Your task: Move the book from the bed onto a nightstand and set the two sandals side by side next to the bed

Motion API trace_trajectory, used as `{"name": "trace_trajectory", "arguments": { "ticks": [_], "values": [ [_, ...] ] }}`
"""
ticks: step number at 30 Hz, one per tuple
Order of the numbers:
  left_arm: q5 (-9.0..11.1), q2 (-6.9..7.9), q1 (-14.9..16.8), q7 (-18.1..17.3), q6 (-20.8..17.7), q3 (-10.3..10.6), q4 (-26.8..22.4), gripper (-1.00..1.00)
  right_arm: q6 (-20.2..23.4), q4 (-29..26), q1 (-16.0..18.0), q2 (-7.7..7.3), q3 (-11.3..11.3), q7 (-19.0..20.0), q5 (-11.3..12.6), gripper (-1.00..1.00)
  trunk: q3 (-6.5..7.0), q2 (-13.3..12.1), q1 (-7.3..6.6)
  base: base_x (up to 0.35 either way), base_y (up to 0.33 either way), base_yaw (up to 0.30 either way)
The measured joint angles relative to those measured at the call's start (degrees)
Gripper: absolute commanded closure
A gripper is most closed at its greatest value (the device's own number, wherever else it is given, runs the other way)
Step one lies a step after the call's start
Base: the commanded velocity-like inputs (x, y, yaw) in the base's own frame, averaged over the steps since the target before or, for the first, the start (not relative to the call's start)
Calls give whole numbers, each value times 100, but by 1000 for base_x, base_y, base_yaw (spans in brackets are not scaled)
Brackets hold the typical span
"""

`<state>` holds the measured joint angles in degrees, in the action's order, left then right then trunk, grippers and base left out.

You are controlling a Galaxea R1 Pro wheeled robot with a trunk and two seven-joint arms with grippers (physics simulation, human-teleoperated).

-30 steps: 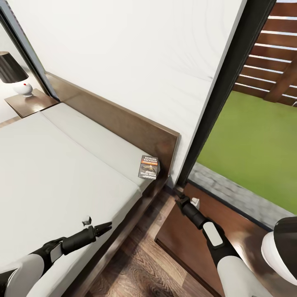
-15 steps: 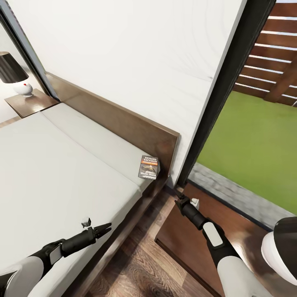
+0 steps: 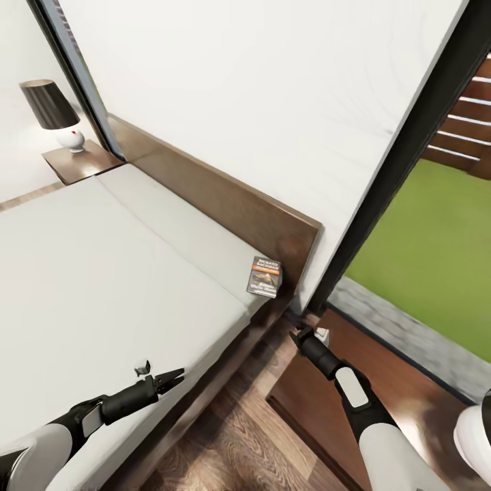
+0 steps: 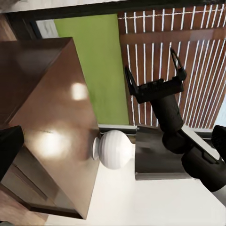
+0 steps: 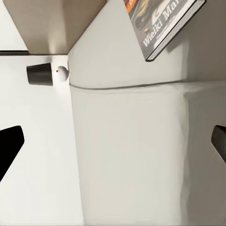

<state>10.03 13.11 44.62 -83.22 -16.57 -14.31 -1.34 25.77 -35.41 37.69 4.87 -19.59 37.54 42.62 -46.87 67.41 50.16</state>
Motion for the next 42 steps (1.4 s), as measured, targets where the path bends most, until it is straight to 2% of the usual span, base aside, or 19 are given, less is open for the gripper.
{"name": "trace_trajectory", "arguments": {
  "ticks": [42],
  "values": [
    [-7, -10, 0, 0, 4, 22, 0, -100, 2, 0, -1, -6, 0, 0, 0, -100, -130, 0, 0, 0, 0, 268]
  ]
}}
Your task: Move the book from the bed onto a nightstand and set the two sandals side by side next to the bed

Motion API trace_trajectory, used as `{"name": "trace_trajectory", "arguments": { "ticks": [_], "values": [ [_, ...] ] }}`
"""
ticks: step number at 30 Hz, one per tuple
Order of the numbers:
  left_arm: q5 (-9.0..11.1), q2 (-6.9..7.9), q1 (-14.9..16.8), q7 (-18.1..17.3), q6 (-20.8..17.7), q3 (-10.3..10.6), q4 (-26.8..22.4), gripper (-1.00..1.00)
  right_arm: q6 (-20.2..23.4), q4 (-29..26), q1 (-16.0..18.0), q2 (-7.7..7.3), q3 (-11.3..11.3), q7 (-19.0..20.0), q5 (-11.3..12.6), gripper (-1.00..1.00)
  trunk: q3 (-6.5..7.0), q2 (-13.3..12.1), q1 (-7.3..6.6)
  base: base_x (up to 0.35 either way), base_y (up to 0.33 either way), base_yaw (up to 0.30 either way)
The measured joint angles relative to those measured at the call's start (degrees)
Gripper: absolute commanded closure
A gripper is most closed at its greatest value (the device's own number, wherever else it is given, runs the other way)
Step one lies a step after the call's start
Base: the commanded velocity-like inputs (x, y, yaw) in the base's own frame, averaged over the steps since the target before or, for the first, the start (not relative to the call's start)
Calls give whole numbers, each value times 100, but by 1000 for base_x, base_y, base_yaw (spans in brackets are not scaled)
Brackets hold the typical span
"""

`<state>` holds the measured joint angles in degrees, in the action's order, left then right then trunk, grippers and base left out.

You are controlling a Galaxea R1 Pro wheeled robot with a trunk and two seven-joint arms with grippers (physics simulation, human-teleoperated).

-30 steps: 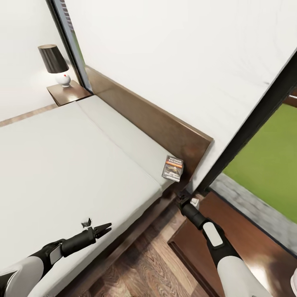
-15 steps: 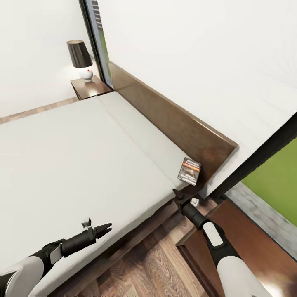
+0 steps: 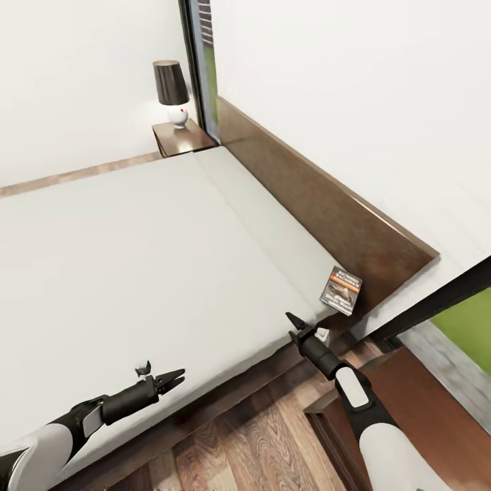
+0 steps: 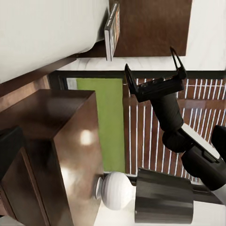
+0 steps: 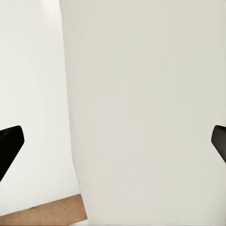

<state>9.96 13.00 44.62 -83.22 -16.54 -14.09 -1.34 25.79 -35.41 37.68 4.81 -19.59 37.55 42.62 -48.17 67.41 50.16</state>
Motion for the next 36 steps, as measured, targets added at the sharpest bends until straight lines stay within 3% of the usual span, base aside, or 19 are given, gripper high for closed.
{"name": "trace_trajectory", "arguments": {
  "ticks": [9, 19, 31, 36],
  "values": [
    [-3, 0, 1, 0, 0, 1, 0, -100, -3, 0, 0, -3, 0, 3, 0, -100, -5, 0, 0, 0, 0, 45],
    [-3, 0, 0, 0, 0, 8, 0, -100, -3, 0, 0, -3, 0, 3, 0, -100, -8, 0, 0, 0, 0, 185],
    [-8, -15, 1, 1, 3, 18, 1, -100, -2, -2, -1, -3, 9, 8, -5, -100, -8, 0, 0, 0, 0, 4],
    [-13, -92, 1, 16, 8, 24, -4, -100, -6, -5, -1, -3, 9, 8, -8, -100, -8, 0, 0, 0, 0, 0]
  ]
}}
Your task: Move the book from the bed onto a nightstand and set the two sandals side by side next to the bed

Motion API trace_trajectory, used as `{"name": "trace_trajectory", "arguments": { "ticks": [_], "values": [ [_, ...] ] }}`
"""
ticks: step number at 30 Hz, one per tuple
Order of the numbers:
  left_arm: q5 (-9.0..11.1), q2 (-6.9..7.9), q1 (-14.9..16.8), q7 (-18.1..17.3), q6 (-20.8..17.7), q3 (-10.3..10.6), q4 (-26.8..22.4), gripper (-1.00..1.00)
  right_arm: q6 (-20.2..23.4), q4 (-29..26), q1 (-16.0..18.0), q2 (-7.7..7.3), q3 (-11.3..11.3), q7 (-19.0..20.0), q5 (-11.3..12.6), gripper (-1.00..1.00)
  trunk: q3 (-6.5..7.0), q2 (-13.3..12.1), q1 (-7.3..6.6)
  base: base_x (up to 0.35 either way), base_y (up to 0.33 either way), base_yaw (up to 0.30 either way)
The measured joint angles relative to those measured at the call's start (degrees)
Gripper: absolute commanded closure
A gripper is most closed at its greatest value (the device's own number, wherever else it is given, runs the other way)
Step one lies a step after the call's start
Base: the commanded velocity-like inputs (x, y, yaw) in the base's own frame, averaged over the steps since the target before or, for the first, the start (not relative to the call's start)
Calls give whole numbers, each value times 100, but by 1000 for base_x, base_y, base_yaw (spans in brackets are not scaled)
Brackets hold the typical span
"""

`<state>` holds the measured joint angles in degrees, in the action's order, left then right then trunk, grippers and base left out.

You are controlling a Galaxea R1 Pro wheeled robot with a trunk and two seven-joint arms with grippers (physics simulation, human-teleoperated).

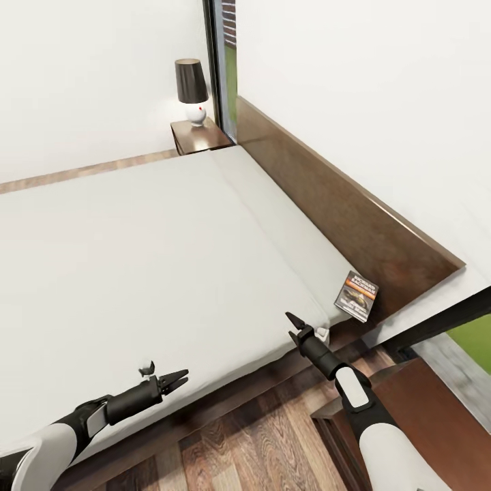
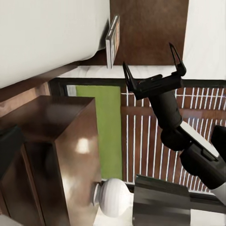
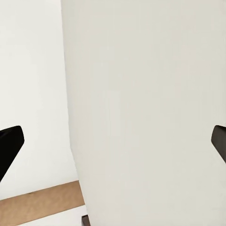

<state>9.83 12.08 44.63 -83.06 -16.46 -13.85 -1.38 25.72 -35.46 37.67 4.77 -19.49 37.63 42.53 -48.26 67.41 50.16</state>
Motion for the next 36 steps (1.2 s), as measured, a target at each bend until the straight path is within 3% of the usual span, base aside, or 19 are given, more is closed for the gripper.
{"name": "trace_trajectory", "arguments": {
  "ticks": [3, 5, 7, 8, 11, 12, 14, 15, 24, 36],
  "values": [
    [10, -63, 1, 25, -16, -11, -110, -100, 0, -2, 0, 0, 0, 0, 1, -100, 0, 0, 0, 0, 0, 0],
    [29, -164, 6, 41, -262, -4, -652, -100, -1, 2, 0, 0, 0, 0, 2, -100, 0, 0, 0, 0, 0, 0],
    [22, -293, 7, 186, -919, -6, -1452, -100, -1, 3, 0, 0, 0, -5, 2, -100, 1, 0, 0, 0, 0, 0],
    [38, -399, 7, 397, -1284, 16, -1931, -100, -4, 3, 0, 0, 0, -6, 1, -100, 1, 0, 0, 0, 0, 0],
    [29, -654, 9, 1115, -1874, 15, -2954, -100, -7, 4, 0, 0, 0, -8, 0, -100, 0, 0, 0, 0, 0, 0],
    [42, -826, 12, 1652, -2137, 17, -3596, -100, -8, 4, 0, 0, 0, -8, 0, -100, 1, 0, 0, 0, 0, 0],
    [41, -1067, 6, 2034, -2353, 80, -4522, -100, -11, 4, 0, 0, 0, -14, 0, -100, 1, 0, 0, 0, 0, 0],
    [30, -1105, 4, 2034, -2372, 124, -4658, -100, -15, 4, 0, 0, 0, -15, -1, -100, 0, 0, 0, 0, 0, 0],
    [11, -1128, -69, 1474, -2407, 266, -4843, -100, -52, 4, 0, 0, 0, -12, 3, -100, 0, 0, 0, 0, 0, 0],
    [7, -1148, -148, 1408, -2411, 287, -4807, -100, -30, 4, 0, -4, 0, -12, 35, -100, 0, 0, 0, 0, 0, 0]
  ]
}}
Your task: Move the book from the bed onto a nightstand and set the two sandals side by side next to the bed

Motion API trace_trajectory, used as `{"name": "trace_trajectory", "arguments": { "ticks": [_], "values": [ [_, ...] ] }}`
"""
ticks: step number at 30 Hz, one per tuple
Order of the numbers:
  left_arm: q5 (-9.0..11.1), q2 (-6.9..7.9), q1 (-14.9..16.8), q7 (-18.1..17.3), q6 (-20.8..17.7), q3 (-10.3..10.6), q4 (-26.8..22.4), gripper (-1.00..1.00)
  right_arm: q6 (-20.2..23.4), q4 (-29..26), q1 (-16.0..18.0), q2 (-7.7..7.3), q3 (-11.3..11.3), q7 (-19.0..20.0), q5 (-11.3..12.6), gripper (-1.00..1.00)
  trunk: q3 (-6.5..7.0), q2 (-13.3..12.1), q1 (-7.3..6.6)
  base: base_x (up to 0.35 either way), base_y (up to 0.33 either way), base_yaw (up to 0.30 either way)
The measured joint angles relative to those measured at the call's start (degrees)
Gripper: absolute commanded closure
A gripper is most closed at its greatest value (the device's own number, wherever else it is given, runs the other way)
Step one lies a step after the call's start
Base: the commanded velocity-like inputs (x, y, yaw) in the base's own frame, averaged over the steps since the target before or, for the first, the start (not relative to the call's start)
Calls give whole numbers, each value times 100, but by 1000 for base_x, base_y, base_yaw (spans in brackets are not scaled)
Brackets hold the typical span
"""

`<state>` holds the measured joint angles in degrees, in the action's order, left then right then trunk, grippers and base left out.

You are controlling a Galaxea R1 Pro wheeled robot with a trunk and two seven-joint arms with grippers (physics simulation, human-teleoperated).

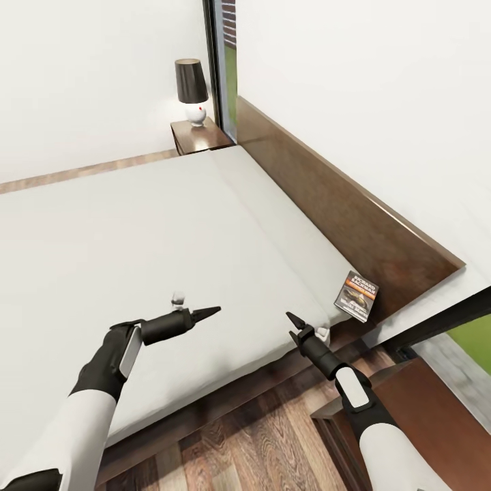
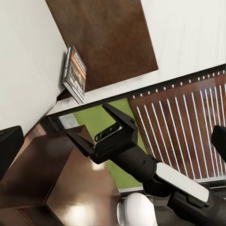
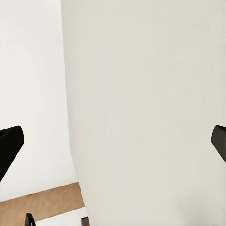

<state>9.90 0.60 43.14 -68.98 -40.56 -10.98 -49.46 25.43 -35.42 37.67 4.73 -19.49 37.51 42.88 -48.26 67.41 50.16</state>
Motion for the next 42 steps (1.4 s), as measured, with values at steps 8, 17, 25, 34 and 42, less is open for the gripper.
{"name": "trace_trajectory", "arguments": {
  "ticks": [8, 17, 25, 34, 42],
  "values": [
    [6, -2, -7, -9, -1, -5, 4, -100, 35, -66, 1, -387, -19, 9, 40, -100, 0, 0, 0, 0, 0, 0],
    [21, 10, -10, -9, 0, -8, 5, -100, 1447, -109, 0, -1671, -46, 16, 972, -100, 0, 0, 0, 0, 0, 0],
    [21, -5, -10, -6, 8, 0, 5, -100, 3047, -153, -1, -2464, -72, -7, 1512, -100, 0, 0, 0, 0, 0, 0],
    [21, -8, -36, -5, 9, 1, 5, -100, 3068, -150, -1, -2496, -110, -23, 1525, -100, 0, 0, 0, 0, 0, 0],
    [21, -7, -36, -6, 9, 1, 5, -100, 2833, -61, -1, -2496, -124, -41, 1523, -100, 0, 0, 0, 0, 0, 0]
  ]
}}
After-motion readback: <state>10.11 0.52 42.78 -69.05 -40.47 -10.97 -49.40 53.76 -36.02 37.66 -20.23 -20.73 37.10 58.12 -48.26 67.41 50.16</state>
